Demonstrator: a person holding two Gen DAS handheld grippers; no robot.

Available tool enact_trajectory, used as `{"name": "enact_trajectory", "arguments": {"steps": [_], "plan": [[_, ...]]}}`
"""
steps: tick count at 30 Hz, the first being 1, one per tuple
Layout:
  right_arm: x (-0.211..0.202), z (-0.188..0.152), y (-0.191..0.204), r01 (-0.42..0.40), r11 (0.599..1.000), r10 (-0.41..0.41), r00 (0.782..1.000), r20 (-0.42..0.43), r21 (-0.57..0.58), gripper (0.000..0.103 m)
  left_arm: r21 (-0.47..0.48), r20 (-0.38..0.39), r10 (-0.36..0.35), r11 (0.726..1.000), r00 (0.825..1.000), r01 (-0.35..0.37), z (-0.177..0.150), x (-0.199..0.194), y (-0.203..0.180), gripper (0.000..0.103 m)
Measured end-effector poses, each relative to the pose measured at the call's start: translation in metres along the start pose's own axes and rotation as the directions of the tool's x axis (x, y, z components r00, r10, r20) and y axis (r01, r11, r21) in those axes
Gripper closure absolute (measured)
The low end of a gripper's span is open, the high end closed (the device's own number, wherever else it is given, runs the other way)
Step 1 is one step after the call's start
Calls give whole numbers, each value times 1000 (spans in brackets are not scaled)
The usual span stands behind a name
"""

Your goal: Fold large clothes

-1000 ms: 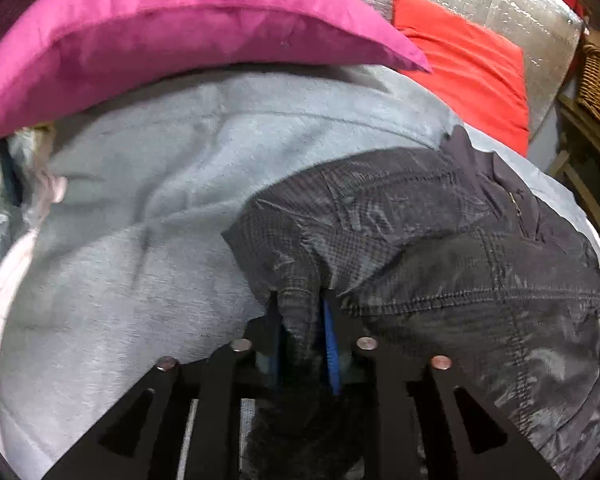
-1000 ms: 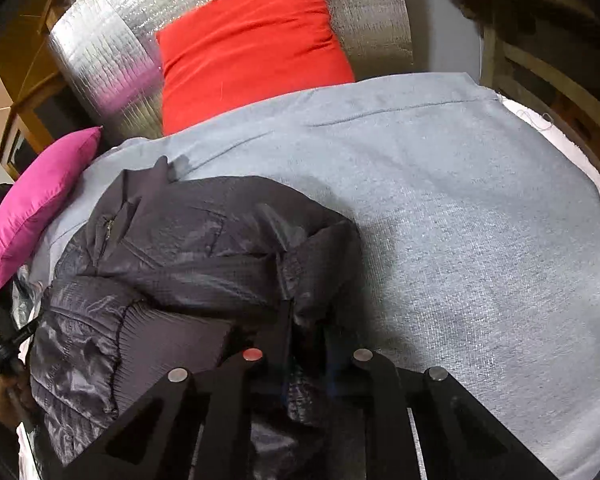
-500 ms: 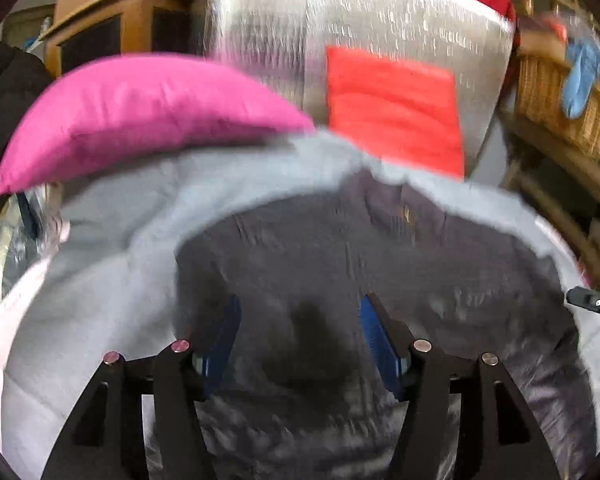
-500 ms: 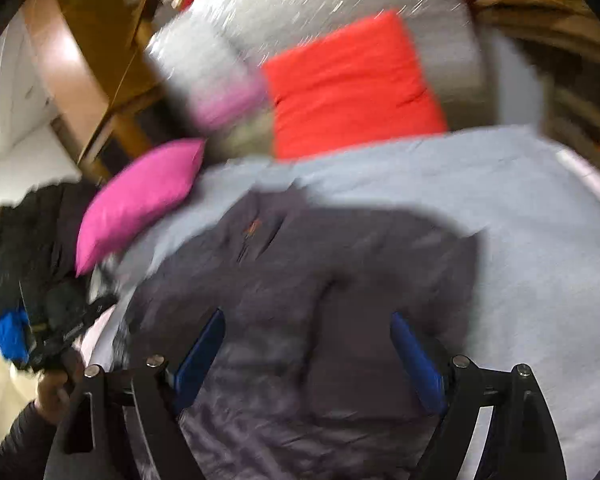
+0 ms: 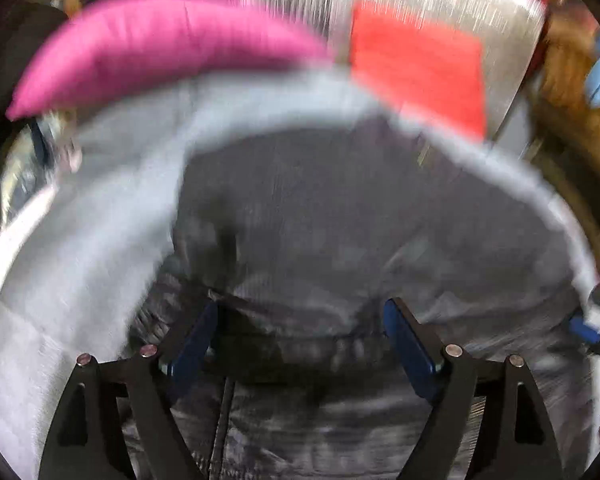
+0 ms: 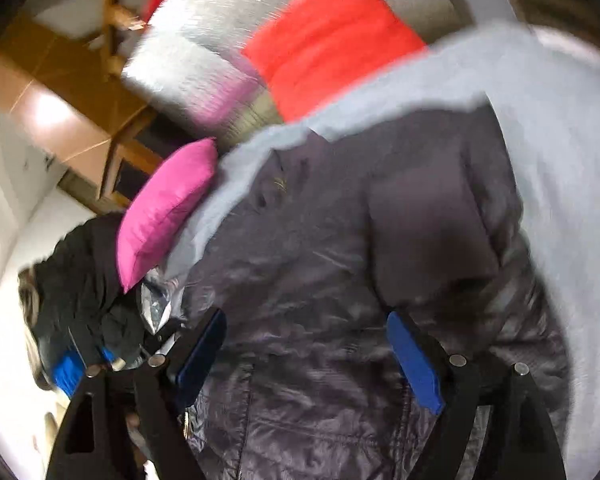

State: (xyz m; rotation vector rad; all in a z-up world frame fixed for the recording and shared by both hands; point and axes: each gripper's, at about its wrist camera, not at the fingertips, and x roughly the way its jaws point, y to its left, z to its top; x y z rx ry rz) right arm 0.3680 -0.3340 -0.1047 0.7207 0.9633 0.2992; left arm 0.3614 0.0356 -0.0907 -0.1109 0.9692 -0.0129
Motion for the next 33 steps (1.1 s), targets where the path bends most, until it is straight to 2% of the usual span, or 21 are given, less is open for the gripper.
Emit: {"name": "enact_trajectory", "arguments": {"steps": [2,4,6,9,14,17,19,24,27,29,31,33], "plan": [[-3,1,-15,-72,992,73,997,-4,107,18,-17,26,0,1000,1000,0,-5,-15,3,18],[-26,-4,-4,-85,995,84,996,19,58,18,-4,56,-27,1000,998,27,-7,-37,3,18],[-59,-14,12,-66,997,68,997,37,-51,18,6,82,-40,999,996,40,-15,-61,7,18],[-100,-35,12,-36,995,42,997,72,-89,18,10,117,-37,999,993,36,-39,-99,22,18],[-157,-99,-31,9,997,-5,998,57,-80,18,-55,108,-16,998,994,22,-105,-149,77,17],[-184,-151,-60,40,998,-38,999,34,-43,18,-94,71,12,996,997,-6,-139,-154,109,17],[-191,-179,-73,41,999,-41,999,18,-20,18,-138,41,14,990,999,-8,-163,-160,127,17],[-185,-229,-82,-6,1000,6,999,-37,-1,18,-245,-20,-52,969,998,45,-212,-162,146,17],[-177,-246,-77,-15,1000,14,999,-48,-22,17,-260,-53,-87,963,995,70,-225,-160,144,17],[-175,-251,-72,-26,999,24,999,-48,-28,17,-254,-37,-114,962,993,101,-225,-163,141,17],[-176,-253,-68,-27,999,25,998,-53,-36,17,-245,-67,-123,964,990,103,-225,-161,136,17],[-176,-254,-66,-25,998,22,999,-48,-52,18,-220,-93,-117,971,989,94,-227,-158,131,28]]}}
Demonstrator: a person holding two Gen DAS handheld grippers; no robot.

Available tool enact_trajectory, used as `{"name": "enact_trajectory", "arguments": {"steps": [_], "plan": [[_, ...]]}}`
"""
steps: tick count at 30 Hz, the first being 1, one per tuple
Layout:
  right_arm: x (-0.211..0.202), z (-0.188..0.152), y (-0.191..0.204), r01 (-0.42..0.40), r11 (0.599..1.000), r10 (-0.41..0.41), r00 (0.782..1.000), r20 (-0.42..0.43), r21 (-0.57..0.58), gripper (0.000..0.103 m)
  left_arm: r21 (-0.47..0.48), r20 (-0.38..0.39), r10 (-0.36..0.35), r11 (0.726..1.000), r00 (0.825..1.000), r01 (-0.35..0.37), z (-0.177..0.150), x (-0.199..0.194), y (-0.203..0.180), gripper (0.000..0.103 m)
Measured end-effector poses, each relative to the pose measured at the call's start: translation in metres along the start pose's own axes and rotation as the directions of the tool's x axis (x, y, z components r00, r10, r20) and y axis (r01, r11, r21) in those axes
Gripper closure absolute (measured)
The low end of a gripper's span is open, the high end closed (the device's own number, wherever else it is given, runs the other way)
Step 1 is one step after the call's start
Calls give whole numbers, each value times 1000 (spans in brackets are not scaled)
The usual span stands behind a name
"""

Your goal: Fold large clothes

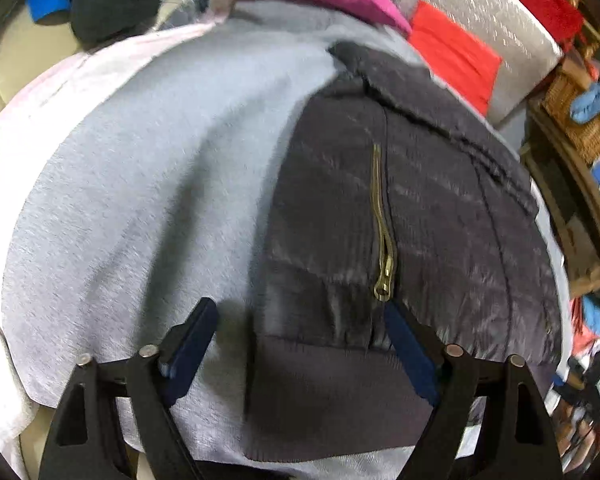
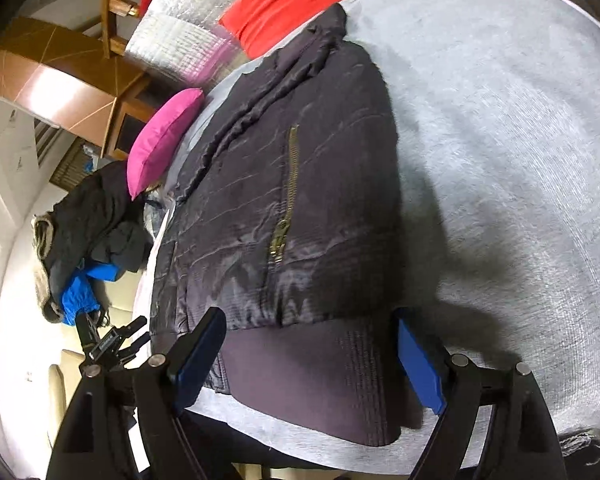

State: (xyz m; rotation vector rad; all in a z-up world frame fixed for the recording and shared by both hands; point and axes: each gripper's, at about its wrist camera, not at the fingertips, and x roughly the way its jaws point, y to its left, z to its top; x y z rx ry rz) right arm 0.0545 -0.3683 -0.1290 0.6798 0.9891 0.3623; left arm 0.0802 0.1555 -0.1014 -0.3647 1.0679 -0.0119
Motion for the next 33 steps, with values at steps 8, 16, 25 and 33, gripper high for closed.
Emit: {"name": "enact_trajectory", "arguments": {"steps": [8,16,25,33], "plan": [[9,-2,-5,76,997,-76,997,-21,-14,38,28,20,49,998,999,-49,-10,7,-8,43],[8,-6,-2,139,989,-140,990,-15,-54,56,40,58,104,994,993,-106,-22,6,-8,27],[9,-10,3,195,978,-197,980,-19,-80,67,97,96,127,986,987,-136,-21,7,-20,39],[11,-14,7,142,984,-143,990,-4,-105,37,115,107,119,985,987,-131,-22,7,-24,52]]}}
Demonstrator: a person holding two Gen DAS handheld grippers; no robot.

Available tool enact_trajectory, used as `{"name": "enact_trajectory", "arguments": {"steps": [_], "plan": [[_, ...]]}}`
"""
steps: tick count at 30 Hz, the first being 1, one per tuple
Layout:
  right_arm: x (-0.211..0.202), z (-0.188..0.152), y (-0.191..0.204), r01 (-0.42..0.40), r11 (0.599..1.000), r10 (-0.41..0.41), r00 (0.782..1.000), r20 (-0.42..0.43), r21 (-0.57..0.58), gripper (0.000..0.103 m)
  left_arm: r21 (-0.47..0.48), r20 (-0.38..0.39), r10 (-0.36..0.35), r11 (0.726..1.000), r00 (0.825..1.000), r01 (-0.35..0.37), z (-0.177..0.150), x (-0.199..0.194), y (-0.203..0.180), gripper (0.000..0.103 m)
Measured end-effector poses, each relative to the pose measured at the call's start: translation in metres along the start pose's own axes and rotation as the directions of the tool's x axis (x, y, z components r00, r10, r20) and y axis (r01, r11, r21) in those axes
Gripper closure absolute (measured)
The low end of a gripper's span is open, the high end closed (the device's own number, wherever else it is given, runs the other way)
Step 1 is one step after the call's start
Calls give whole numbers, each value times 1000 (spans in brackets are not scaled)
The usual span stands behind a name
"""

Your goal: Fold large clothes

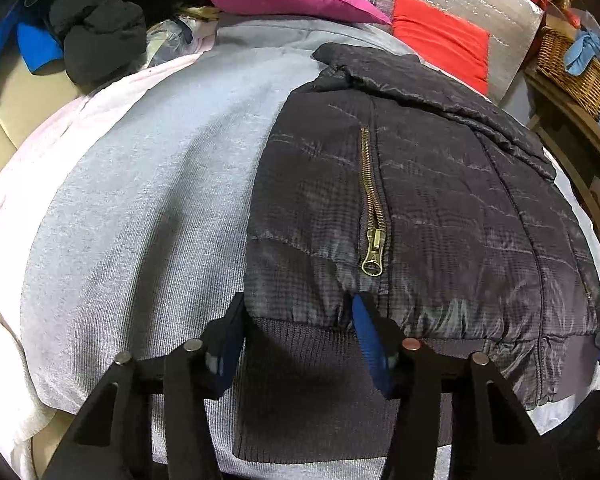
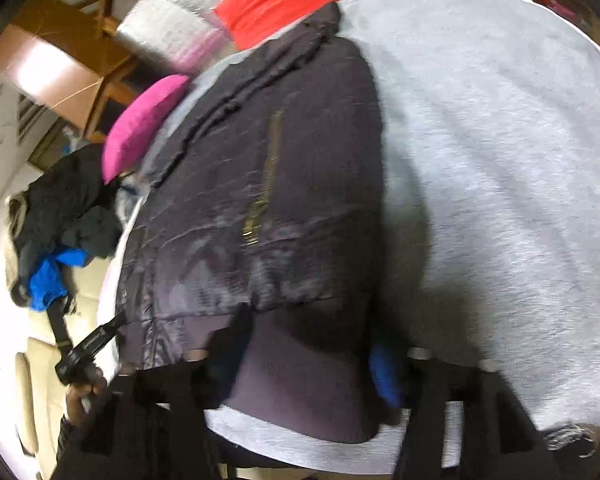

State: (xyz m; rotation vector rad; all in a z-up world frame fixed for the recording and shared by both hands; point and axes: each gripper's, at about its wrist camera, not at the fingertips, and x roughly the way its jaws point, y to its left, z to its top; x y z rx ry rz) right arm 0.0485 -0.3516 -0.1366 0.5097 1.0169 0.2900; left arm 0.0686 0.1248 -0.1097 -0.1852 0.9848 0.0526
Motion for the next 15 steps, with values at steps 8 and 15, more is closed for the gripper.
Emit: {"name": "enact_trajectory", "arguments": {"steps": [8,15], "plan": [[0,0,-5,54,998,-54,998,-38,-14,81,45,15,19,999,1000,-20,-4,-7,-9,68],[-2,-1,-6,14,1000,-15,998,-64,-11,88,74,20,17,997,1000,-19,-8,-17,-8,86]]}}
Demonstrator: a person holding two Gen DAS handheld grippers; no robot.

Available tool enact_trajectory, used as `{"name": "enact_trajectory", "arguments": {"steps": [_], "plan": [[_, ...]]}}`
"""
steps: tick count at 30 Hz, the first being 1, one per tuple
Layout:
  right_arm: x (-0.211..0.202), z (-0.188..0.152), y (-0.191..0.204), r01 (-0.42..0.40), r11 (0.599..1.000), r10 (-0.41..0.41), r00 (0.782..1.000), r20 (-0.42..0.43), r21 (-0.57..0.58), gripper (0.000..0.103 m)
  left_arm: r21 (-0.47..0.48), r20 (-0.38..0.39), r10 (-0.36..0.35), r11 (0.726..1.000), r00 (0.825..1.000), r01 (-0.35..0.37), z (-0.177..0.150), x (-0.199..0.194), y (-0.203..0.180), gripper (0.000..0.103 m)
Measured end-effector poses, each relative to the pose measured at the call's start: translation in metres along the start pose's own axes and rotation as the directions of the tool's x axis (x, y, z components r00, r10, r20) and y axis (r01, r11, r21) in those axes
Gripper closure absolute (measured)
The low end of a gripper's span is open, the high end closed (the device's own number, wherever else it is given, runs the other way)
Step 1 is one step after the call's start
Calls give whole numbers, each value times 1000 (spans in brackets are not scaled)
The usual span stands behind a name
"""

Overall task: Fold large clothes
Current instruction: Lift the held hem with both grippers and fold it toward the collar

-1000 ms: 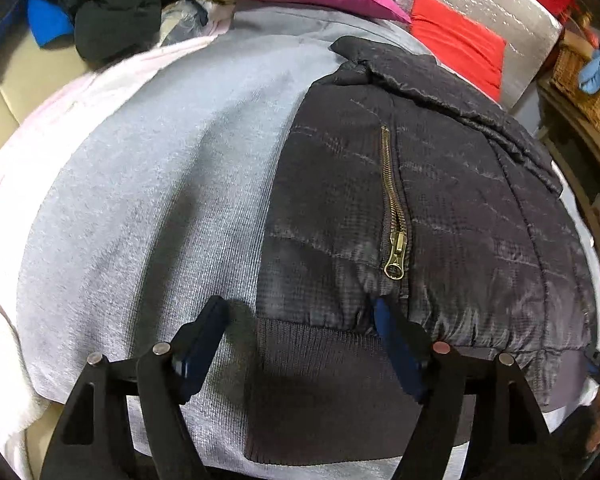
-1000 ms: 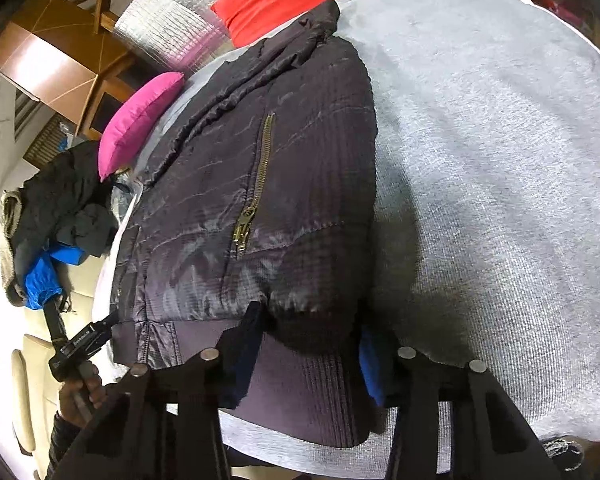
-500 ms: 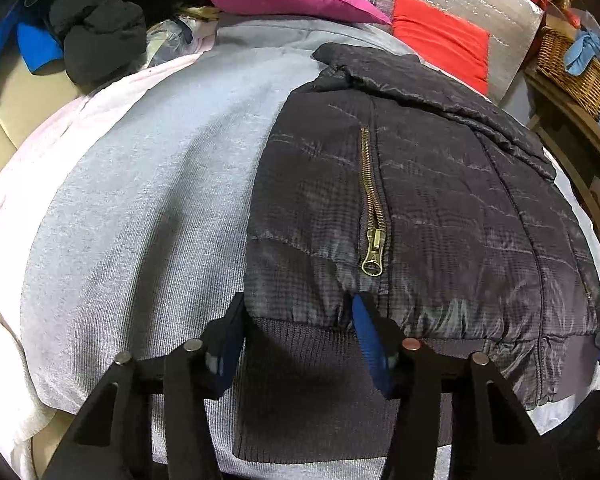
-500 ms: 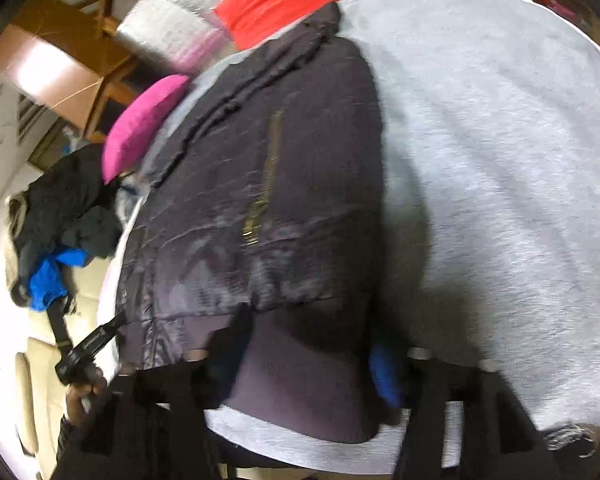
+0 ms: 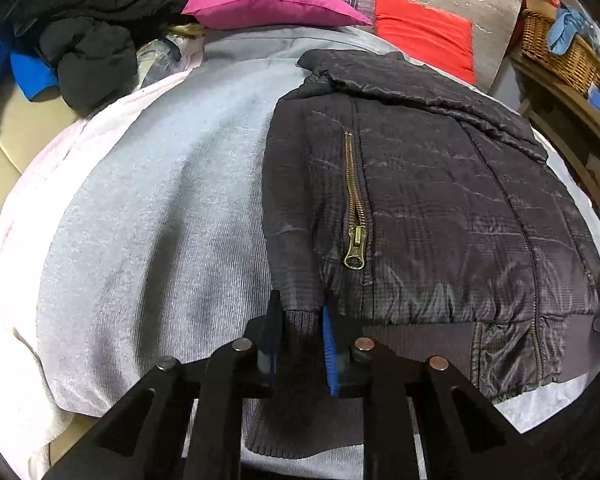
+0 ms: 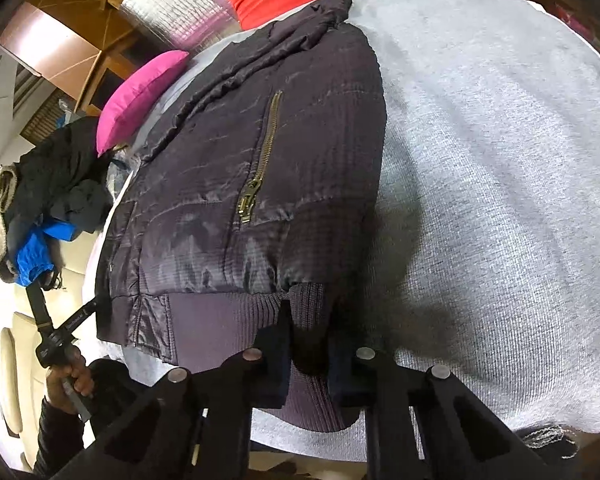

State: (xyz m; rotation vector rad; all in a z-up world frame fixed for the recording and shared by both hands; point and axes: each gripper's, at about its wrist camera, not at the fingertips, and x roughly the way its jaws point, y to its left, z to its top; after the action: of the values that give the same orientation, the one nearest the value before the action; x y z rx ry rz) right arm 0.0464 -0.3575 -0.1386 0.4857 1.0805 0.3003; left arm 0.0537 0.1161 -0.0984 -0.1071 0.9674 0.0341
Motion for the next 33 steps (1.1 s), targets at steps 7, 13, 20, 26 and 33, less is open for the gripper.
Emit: {"name": "enact_trajectory", "arguments": {"steps": [7,13,20,26,33], "plan": [[-6,-2,1,12,999,-13,999,-32,-40,89,4,-26,-50,999,998,50,-11,-17,8,87],[-16,-8,0,9,999,-11,998,-56,-35,89,-10,-33,-83,997,996,82,-17,-28,12,87],[-17,-15,-4,-2,1000,2,999,-50,6,89,-22,-46,-88,996,995,87,-16,-25,18,86],[-12,-11,-7,-19,999,21,999,-49,46,84,-34,-44,-85,996,995,83,-16,-20,11,76],[-13,-10,-10,-13,998,17,998,-58,67,81,-57,-66,-133,990,989,130,-21,-14,6,44]]}}
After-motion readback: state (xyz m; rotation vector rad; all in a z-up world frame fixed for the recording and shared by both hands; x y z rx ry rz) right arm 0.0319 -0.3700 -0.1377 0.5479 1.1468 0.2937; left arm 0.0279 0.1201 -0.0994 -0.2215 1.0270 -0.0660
